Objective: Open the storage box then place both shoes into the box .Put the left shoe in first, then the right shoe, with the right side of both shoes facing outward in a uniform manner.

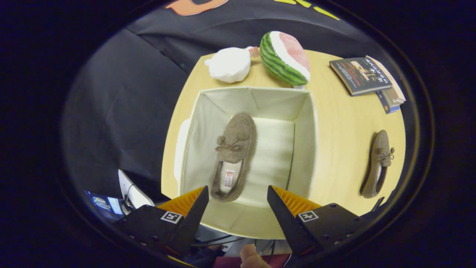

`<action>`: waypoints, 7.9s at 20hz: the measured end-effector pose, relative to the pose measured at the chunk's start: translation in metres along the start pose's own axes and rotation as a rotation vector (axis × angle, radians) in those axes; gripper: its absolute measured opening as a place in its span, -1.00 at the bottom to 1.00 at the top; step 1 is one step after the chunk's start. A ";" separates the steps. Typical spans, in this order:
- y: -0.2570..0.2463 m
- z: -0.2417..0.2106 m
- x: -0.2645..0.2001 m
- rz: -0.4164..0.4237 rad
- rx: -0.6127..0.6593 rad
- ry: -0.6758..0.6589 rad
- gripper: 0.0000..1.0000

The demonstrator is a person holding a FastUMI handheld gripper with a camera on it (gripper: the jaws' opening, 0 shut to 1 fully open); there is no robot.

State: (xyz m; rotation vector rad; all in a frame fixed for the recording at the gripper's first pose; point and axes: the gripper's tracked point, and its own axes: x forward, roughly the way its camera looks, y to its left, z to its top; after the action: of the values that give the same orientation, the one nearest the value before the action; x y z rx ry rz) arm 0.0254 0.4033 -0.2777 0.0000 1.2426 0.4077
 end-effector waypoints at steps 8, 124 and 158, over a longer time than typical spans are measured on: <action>-0.119 0.005 -0.067 -0.007 0.038 -0.058 0.93; -0.032 0.010 0.008 -0.239 0.083 -0.040 0.47; -0.074 -0.009 -0.417 -0.321 -0.154 -1.342 0.91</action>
State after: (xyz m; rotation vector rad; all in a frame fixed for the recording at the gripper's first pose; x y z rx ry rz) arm -0.0689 0.2075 0.0863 -0.0489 -0.1204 0.1387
